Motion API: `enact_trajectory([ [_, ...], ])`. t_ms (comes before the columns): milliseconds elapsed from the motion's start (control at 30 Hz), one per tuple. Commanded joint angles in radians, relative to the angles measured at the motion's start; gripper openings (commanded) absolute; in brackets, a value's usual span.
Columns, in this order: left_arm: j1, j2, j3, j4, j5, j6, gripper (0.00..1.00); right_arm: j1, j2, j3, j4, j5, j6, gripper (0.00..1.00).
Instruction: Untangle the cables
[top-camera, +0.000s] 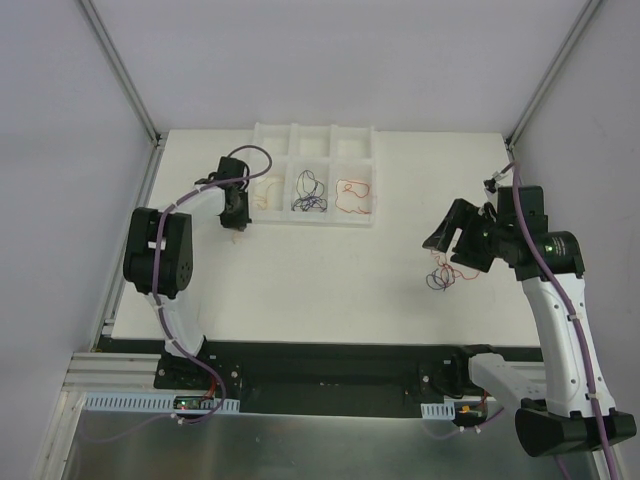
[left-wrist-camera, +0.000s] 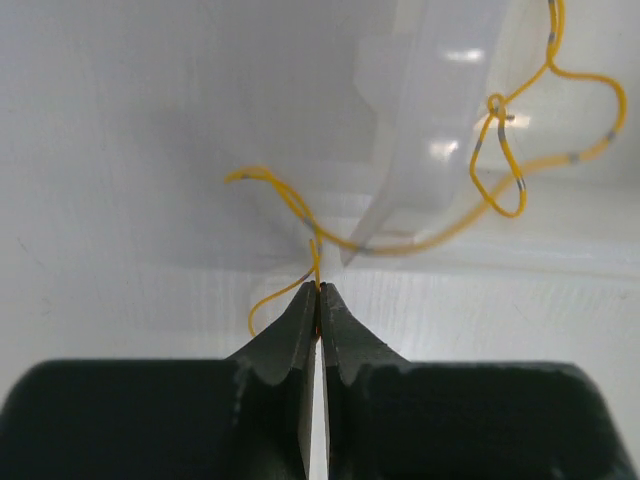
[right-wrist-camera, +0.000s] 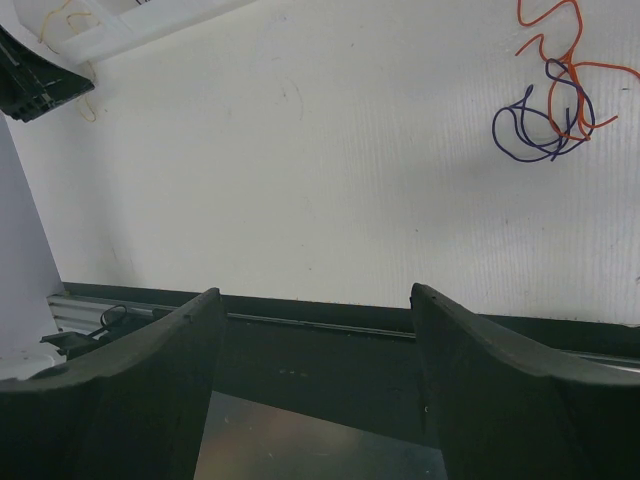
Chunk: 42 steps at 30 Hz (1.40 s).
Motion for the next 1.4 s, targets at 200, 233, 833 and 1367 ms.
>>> enact_trajectory([
  [200,-0.01,-0.274,-0.038,0.106,0.101,-0.054,0.0,-0.006,0.015,0.016,0.003,-0.004,-0.006,0.77],
  [233,-0.01,-0.262,-0.033,0.135,0.126,-0.061,0.0,-0.005,0.018,0.021,0.003,-0.008,-0.007,0.77],
  [833,-0.102,0.256,0.476,0.18,0.168,-0.078,0.0,-0.006,0.005,0.01,-0.048,-0.001,-0.025,0.77],
  [1367,-0.084,0.404,0.511,0.043,0.183,-0.142,0.0,-0.005,0.023,0.025,-0.043,-0.004,-0.018,0.77],
])
